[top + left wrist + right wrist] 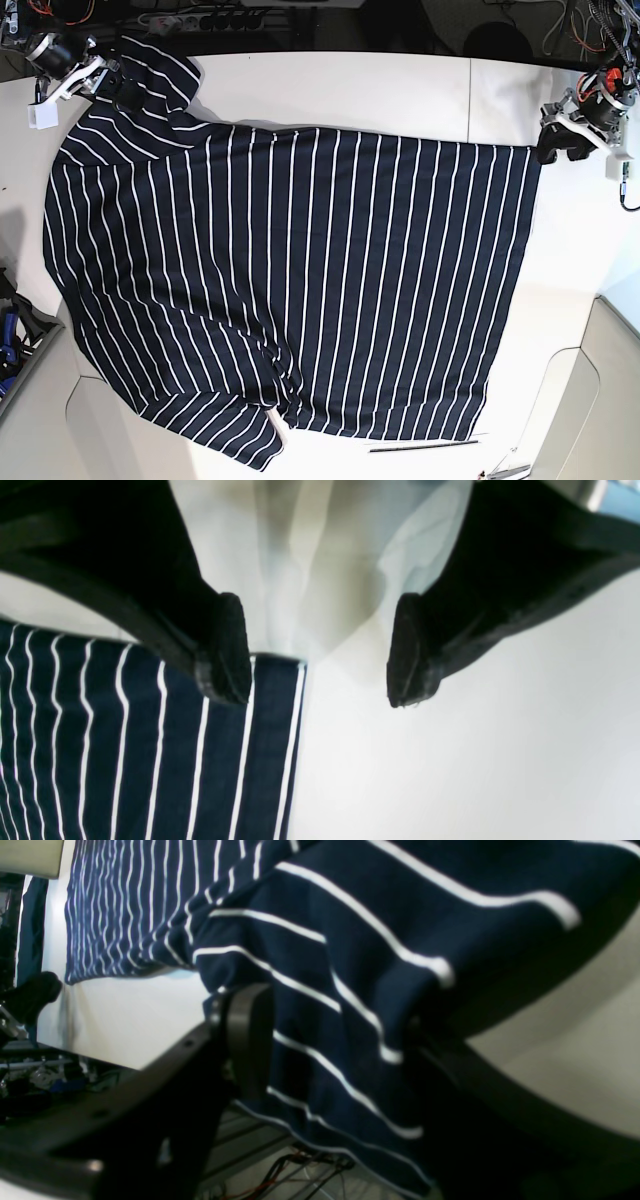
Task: Fold the T-shirt properly
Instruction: 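Lower both grippers and pinch the shirt's shoulder edges, then lift the shoulder edges and drag them toward the hem with both grippers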
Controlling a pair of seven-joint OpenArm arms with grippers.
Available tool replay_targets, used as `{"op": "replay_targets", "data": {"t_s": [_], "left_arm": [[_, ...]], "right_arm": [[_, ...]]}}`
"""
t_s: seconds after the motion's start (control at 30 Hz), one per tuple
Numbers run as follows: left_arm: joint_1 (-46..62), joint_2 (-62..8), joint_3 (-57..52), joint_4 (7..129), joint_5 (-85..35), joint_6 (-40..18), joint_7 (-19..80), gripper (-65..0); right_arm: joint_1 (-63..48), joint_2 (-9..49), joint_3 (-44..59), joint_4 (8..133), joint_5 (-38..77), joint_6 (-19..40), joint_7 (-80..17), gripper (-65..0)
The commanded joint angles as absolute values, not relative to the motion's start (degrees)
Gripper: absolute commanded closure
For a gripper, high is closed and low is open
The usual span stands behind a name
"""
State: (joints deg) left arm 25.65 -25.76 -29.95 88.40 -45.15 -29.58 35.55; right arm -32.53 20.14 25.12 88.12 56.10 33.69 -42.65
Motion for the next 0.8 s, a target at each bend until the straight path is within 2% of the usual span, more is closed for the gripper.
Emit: {"op": "replay_targets", "data": {"t_s": [0.0,0.37,0.53,0.77], "left_arm": [[25.2,-26.7,-30.0,89.1,-45.9,-29.8,34.6,-45.2],[22.6,-26.7,-25.4,86.5,-43.9,-29.8,35.6,-45.2],[23.0,-26.6,-21.7,86.5,-44.5,-34.2,39.0,-45.1],[23.0,-26.7,-18.9,86.5,-44.5,-34.3,38.8,-44.6]], "right_arm": [[-33.0,20.8,25.3,88.5,55.3,33.5,-43.4,-31.9],[-33.1,20.8,25.3,88.5,55.3,33.5,-43.6,-31.9],[-33.1,20.8,25.3,88.5,55.4,33.5,-43.5,-31.9],[-33.1,20.8,25.3,88.5,55.4,33.5,-43.5,-31.9]]}}
